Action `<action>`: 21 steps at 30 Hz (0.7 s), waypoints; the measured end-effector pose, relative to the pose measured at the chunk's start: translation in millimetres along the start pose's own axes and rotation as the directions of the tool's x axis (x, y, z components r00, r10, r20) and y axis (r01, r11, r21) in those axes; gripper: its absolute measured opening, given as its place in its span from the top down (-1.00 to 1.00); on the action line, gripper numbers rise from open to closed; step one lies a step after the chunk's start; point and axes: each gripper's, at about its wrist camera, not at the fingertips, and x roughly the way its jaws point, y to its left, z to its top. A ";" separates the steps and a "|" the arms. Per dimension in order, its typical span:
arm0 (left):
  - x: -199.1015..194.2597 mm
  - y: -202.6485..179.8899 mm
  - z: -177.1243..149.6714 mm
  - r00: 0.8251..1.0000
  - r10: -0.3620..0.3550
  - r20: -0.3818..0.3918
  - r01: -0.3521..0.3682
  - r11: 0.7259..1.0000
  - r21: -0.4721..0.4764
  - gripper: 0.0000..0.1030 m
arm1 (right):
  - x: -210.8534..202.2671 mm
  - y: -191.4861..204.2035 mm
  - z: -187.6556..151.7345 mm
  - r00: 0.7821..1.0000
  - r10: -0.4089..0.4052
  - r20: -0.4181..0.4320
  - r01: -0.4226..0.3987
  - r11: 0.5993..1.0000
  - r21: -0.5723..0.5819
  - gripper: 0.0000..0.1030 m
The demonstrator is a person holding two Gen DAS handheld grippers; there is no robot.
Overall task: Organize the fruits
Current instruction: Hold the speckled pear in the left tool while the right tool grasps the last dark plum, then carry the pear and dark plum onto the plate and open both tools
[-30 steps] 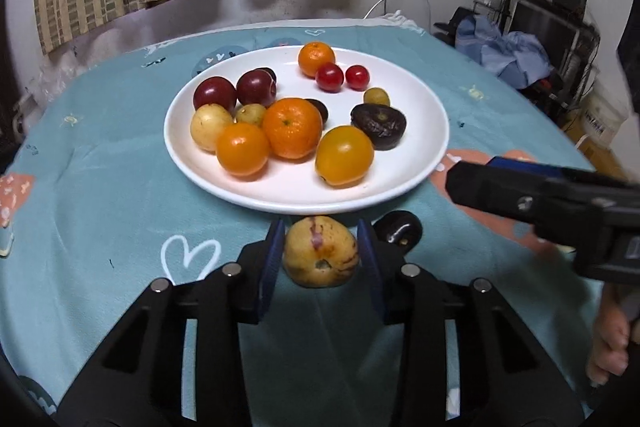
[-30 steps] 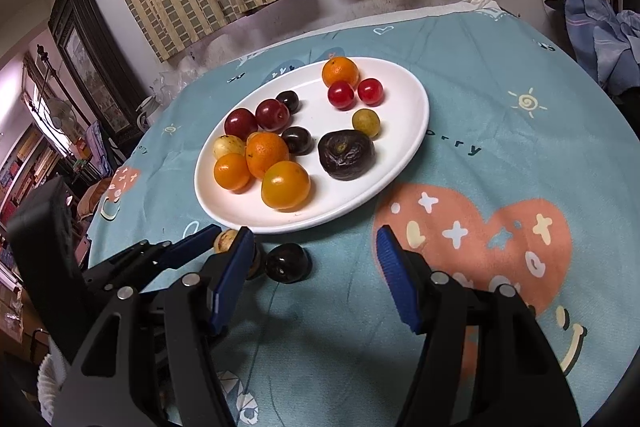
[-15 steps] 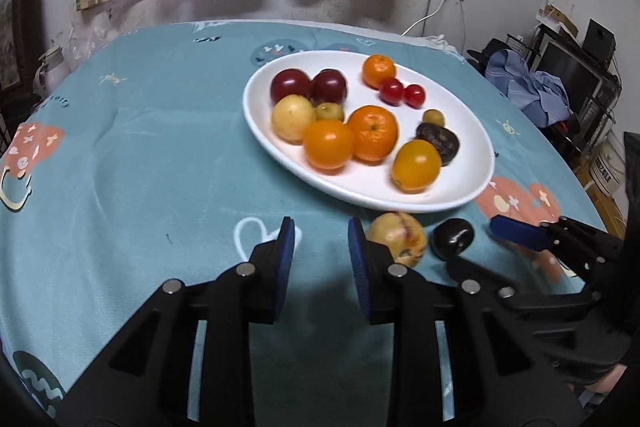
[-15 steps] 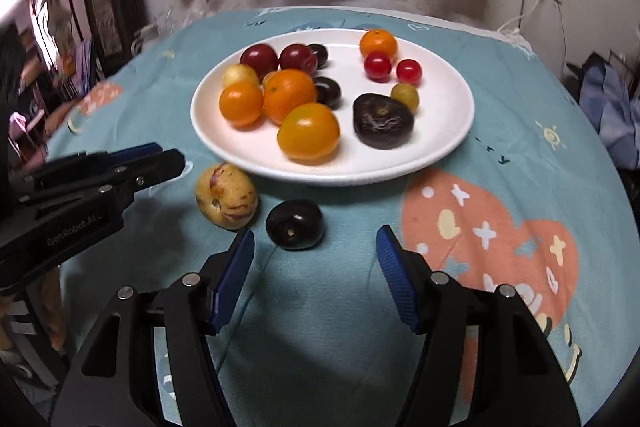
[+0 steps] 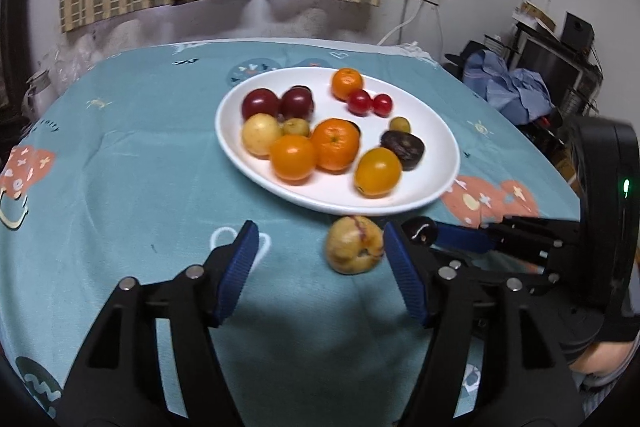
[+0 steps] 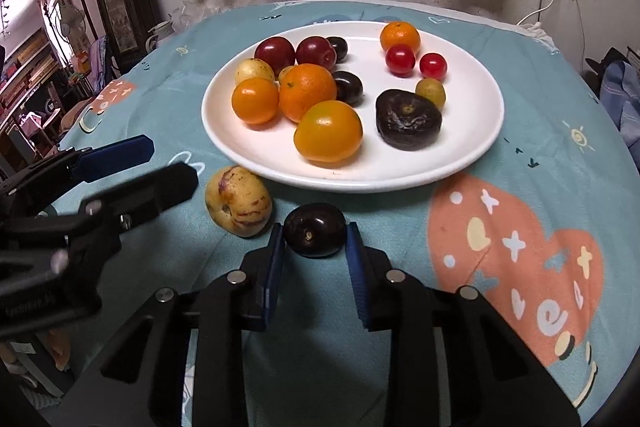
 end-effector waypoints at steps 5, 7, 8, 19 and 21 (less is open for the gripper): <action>7.7 -18.3 -4.6 0.999 -0.036 -0.026 0.037 0.998 0.052 -0.33 | -34.2 -36.1 8.9 0.993 -0.083 0.084 0.074 0.992 0.104 0.40; 15.4 -28.1 -5.2 0.999 0.004 -0.042 0.000 0.995 0.096 -0.33 | -41.8 -49.5 11.0 0.991 -0.082 0.108 0.064 0.985 0.157 0.40; 18.5 -29.8 -4.9 0.999 0.015 -0.047 -0.009 0.994 0.106 -0.33 | -44.5 -55.3 11.5 0.990 -0.081 0.117 0.059 0.981 0.182 0.40; 44.6 -24.1 -2.4 0.992 0.024 -0.120 -0.016 0.997 0.072 0.20 | -36.7 -45.6 9.9 0.994 -0.052 0.099 0.034 0.985 0.168 0.40; 42.5 -22.7 -3.3 0.993 0.018 -0.114 -0.011 0.998 0.064 0.20 | -35.7 -45.5 9.4 0.994 -0.048 0.096 0.031 0.985 0.169 0.40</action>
